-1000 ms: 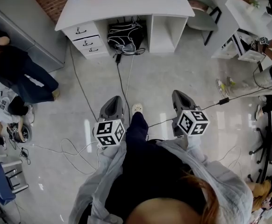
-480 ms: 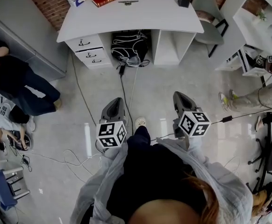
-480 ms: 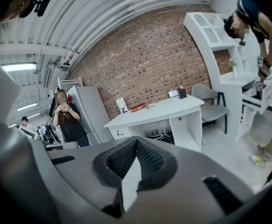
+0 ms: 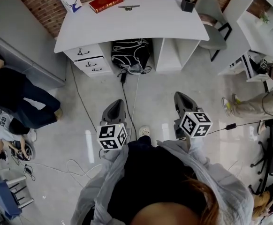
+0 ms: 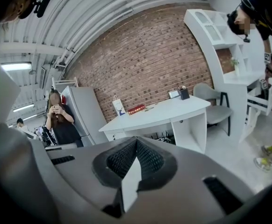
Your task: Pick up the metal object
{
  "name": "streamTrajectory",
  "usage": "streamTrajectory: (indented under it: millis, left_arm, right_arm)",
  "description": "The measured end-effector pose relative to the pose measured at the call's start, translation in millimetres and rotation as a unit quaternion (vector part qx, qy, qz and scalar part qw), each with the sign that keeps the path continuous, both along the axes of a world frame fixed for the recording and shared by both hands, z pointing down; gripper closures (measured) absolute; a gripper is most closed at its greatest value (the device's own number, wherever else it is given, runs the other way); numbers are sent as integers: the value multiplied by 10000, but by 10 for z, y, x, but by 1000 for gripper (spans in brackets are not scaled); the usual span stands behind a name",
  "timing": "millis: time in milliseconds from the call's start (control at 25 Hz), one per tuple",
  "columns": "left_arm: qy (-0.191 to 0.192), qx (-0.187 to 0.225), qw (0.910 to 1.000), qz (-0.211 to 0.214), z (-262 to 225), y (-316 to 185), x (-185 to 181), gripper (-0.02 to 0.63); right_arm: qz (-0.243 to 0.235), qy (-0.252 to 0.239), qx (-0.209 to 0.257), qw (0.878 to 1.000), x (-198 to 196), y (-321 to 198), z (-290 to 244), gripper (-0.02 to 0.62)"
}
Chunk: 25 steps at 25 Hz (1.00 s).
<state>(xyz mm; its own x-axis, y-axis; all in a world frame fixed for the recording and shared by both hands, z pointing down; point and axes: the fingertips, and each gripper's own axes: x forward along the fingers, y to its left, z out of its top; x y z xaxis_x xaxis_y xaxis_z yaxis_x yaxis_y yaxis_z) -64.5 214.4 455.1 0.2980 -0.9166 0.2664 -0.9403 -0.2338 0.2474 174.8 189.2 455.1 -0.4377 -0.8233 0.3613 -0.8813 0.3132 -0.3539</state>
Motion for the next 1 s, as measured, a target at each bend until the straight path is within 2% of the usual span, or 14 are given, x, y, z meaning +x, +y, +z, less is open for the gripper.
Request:
streamTrajectory:
  millis: [280, 720, 1000]
  left_arm:
    - [-71, 32, 10000, 58, -44, -228, -65, 577]
    - [47, -122, 9998, -143, 74, -322, -200, 577]
    - [-22, -145, 9993, -352, 101, -665, -350, 577]
  right_arm:
    - [-45, -78, -8, 10000, -95, -207, -34, 589]
    - [-276, -239, -199, 9991, -356, -458, 63, 588]
    - [-464, -255, -332, 9980, -494, -842, 163, 588]
